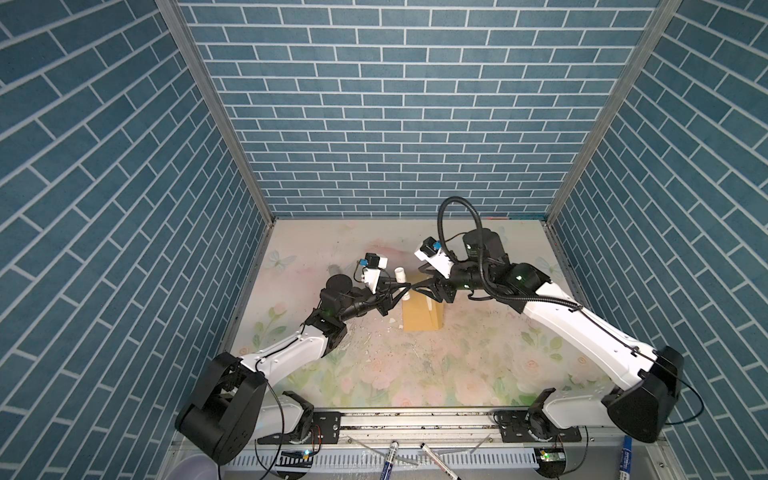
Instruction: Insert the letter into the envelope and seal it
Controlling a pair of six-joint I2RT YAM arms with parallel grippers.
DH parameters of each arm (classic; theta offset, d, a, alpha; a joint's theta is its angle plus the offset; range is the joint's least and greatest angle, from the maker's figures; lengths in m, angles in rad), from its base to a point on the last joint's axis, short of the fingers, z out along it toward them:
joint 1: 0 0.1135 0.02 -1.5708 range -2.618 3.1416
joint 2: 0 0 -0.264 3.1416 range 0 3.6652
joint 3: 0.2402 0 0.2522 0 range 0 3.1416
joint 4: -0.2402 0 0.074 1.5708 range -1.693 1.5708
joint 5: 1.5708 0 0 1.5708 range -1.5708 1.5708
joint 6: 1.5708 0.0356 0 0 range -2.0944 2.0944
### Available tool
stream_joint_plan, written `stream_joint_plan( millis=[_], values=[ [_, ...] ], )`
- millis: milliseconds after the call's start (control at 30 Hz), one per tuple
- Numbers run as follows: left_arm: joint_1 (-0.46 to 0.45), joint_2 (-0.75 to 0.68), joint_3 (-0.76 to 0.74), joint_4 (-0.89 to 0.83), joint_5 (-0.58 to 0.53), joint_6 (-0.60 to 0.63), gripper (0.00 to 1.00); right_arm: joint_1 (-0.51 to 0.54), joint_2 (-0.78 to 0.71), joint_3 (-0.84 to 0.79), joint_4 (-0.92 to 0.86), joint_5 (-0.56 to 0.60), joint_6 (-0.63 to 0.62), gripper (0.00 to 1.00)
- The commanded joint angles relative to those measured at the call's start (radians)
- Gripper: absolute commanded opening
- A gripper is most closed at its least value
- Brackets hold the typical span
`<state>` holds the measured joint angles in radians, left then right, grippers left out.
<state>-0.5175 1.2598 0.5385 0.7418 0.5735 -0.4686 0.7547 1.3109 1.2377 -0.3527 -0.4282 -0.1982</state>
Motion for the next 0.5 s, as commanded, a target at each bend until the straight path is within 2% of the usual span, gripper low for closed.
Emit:
stream_joint_plan(
  millis=[0, 200, 333, 467],
  values=[
    [-0.010, -0.052, -0.019, 0.067, -0.219, -0.140, 0.00, 0.005, -0.069, -0.115, 0.230, 0.107, 0.050, 0.62],
    [-0.057, -0.112, -0.025, 0.010, -0.462, -0.331, 0.00, 0.012, -0.088, -0.295, 0.506, 0.167, 0.071, 0.68],
    [-0.068, -0.132, -0.024, -0.031, -0.540, -0.460, 0.00, 0.038, -0.062, -0.409, 0.756, 0.183, 0.049, 0.67],
    [-0.069, -0.129, -0.009, -0.067, -0.549, -0.528, 0.00, 0.080, -0.008, -0.441, 0.876, 0.223, 0.006, 0.66]
  ],
)
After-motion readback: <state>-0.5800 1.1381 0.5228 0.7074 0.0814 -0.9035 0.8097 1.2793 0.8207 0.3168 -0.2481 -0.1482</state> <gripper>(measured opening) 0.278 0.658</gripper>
